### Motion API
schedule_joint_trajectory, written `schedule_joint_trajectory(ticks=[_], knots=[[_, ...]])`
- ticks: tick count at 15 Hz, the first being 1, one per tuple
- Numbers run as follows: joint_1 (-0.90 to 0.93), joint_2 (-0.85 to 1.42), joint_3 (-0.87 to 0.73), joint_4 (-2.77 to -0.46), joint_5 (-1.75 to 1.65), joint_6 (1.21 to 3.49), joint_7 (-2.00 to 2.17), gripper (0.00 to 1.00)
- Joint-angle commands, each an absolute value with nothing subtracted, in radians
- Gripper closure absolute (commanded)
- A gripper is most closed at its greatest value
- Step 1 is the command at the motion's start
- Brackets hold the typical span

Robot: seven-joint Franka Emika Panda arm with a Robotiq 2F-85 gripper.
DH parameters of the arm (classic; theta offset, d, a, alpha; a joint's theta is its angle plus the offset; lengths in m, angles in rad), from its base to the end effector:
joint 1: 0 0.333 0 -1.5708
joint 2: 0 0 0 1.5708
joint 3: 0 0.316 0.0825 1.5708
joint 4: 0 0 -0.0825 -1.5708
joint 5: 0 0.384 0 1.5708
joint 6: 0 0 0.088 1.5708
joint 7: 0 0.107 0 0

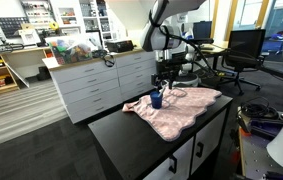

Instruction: Remove the marker the blue cup and place it on the apron

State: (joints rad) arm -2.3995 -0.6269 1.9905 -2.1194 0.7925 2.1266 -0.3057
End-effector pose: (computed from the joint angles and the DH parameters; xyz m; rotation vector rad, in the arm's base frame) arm 0.5202 -0.1856 0.2586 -2.9236 0.8636 0.1302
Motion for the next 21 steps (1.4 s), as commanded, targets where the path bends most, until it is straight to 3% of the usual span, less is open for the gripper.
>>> schedule_joint_trajectory(ticks=[1, 10, 21], knots=[[-2.412, -0.646, 1.987, -2.093, 0.776, 2.089, -0.276, 0.38], [-2.420, -0.643, 1.993, -2.087, 0.785, 2.084, -0.278, 0.96], [-2.396, -0.631, 1.978, -2.082, 0.774, 2.085, -0.270, 0.95]])
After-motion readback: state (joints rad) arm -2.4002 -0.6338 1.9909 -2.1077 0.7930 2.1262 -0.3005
